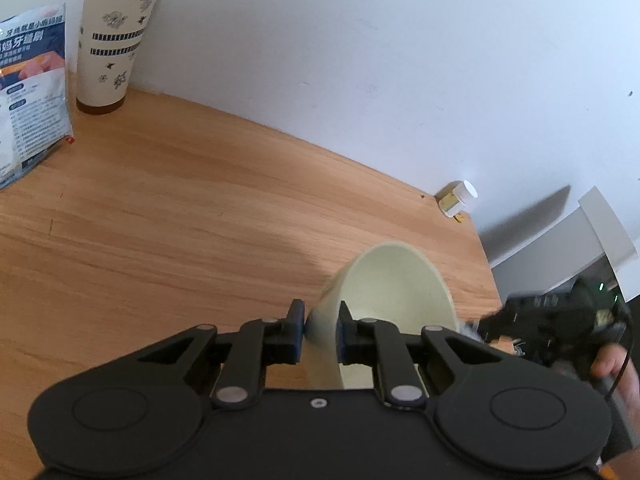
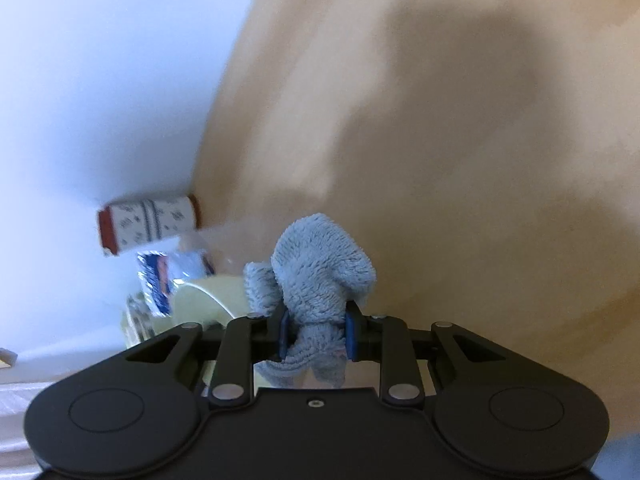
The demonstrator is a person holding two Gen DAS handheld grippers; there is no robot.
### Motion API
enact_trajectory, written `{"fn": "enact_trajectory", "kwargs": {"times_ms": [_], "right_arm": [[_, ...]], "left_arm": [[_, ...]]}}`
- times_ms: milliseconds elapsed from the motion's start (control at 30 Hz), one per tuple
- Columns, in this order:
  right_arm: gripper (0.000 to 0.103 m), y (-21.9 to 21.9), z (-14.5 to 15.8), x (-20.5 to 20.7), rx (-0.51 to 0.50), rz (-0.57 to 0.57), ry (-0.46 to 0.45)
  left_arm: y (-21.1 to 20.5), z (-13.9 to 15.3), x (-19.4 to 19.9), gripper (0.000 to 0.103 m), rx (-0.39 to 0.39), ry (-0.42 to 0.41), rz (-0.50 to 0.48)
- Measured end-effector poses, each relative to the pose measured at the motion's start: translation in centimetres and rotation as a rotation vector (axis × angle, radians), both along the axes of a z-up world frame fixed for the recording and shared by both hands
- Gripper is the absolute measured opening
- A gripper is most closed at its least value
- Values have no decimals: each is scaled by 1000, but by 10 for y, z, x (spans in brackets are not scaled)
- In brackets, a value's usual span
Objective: Clean bowl
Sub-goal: 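Grip the bowl rim with the left gripper while the right gripper wipes the outer wall with the towel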
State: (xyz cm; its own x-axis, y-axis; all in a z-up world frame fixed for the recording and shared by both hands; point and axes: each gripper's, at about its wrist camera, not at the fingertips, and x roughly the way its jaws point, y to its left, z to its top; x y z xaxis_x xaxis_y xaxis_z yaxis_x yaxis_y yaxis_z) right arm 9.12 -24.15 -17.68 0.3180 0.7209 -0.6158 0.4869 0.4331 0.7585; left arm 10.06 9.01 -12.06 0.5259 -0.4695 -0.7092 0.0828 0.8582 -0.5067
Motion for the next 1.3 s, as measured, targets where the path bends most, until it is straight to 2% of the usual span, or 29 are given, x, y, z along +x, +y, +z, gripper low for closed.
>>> {"fn": "enact_trajectory", "kwargs": {"times_ms": [333,733,1000,1167,1300], "right_arm": [[30,-1,24,37,-28,25,-83],[30,5,24,53,-71,119,-95],[30,24,21,66,-102,207,-110],[30,21,25,67,-73,196,-129],[30,2,29,62,-58,134,-149]], "left_arm": [[2,-8,1,11,2,49,-1],[-9,-17,1,11,40,85,-41],[-24,-20,1,14,66,89,-78],[-23,-20,1,14,49,95,-79],[-22,-22,2,14,52,100,-79]]}}
